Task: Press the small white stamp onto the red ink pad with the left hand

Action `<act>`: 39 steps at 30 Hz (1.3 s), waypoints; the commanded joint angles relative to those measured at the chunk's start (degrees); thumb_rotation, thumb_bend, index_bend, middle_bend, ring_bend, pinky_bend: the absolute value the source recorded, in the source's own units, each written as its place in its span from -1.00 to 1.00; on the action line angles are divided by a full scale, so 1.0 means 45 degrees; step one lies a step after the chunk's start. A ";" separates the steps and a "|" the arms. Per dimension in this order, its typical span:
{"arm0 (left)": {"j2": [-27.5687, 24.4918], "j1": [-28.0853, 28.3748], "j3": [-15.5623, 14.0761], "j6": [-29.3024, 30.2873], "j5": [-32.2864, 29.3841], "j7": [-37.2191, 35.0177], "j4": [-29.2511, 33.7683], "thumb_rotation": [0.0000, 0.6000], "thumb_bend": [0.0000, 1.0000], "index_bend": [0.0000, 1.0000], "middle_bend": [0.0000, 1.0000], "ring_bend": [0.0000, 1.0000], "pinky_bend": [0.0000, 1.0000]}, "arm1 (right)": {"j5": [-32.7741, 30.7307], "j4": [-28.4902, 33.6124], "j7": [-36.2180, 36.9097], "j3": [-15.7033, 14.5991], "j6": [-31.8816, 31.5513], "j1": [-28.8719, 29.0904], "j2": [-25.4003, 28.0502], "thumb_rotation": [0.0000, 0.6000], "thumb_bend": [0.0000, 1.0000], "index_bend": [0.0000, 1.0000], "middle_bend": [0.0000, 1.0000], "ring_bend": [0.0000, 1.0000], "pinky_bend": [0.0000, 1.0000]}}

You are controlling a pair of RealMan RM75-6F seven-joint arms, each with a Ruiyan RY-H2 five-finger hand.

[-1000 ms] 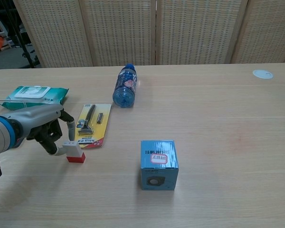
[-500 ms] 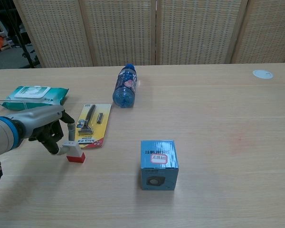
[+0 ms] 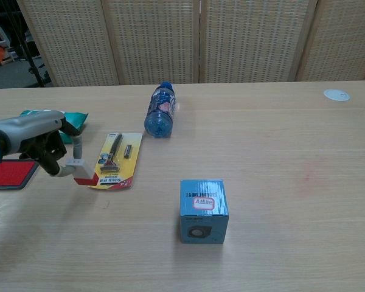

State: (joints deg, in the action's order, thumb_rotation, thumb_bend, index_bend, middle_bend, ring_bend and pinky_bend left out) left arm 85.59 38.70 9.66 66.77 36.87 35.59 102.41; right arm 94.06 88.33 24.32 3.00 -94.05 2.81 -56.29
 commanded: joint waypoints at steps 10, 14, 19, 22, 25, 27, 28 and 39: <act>-0.3942 0.0238 0.0299 -0.2375 -0.2975 -0.0241 -0.0376 1.00 -0.29 0.23 0.95 0.89 0.74 | 0.0016 0.0121 -0.0199 -0.0019 0.0035 0.0013 -0.0017 1.00 -1.00 -1.00 -1.00 -1.00 -1.00; -0.4540 -0.0051 0.0309 -0.4284 -0.2954 -0.1694 -0.1575 1.00 -0.29 0.23 0.95 0.89 0.74 | 0.0016 0.0151 -0.0272 -0.0026 0.0096 0.0041 -0.0026 1.00 -1.00 -1.00 -1.00 -1.00 -1.00; -0.4523 -0.0380 0.0198 -0.6267 -0.2470 -0.3291 -0.3218 1.00 -0.28 0.24 0.95 0.89 0.74 | 0.0035 0.0200 -0.0415 -0.0029 0.0139 0.0070 -0.0041 1.00 -1.00 -1.00 -1.00 -1.00 -1.00; -0.4269 -0.0492 0.0117 -0.6828 -0.2089 -0.3977 -0.4019 1.00 -0.27 0.24 0.95 0.89 0.74 | -0.0011 0.0227 -0.0456 -0.0022 0.0181 0.0081 -0.0049 1.00 -1.00 -1.00 -1.00 -1.00 -1.00; -0.4106 -0.0514 -0.0001 -0.7082 -0.1827 -0.4306 -0.4632 1.00 -0.26 0.24 0.95 0.89 0.74 | -0.0043 0.0227 -0.0470 -0.0016 0.0224 0.0096 -0.0057 1.00 -1.00 -1.00 -1.00 -1.00 -1.00; -0.3923 -0.0489 -0.0087 -0.7214 -0.1604 -0.4559 -0.5143 1.00 -0.26 0.24 0.95 0.89 0.74 | -0.0064 0.0212 -0.0487 -0.0026 0.0288 0.0114 -0.0063 1.00 -1.00 -1.00 -1.00 -1.00 -1.00; -0.3865 -0.0476 -0.0118 -0.7270 -0.1518 -0.4661 -0.5319 1.00 -0.26 0.24 0.95 0.89 0.74 | -0.0079 0.0204 -0.0500 -0.0026 0.0316 0.0123 -0.0068 1.00 -1.00 -1.00 -1.00 -1.00 -1.00; -0.3022 -0.0294 -0.0397 -0.7783 -0.0799 -0.5626 -0.6646 1.00 -0.27 0.24 0.95 0.89 0.74 | -0.0184 0.0276 -0.0765 -0.0006 0.0489 0.0190 -0.0134 1.00 -1.00 -1.00 -1.00 -1.00 -1.00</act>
State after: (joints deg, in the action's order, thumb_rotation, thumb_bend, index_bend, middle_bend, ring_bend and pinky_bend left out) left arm 71.66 37.22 8.06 32.01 32.95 10.62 72.80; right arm 93.23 89.57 20.87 2.97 -91.85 3.66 -56.88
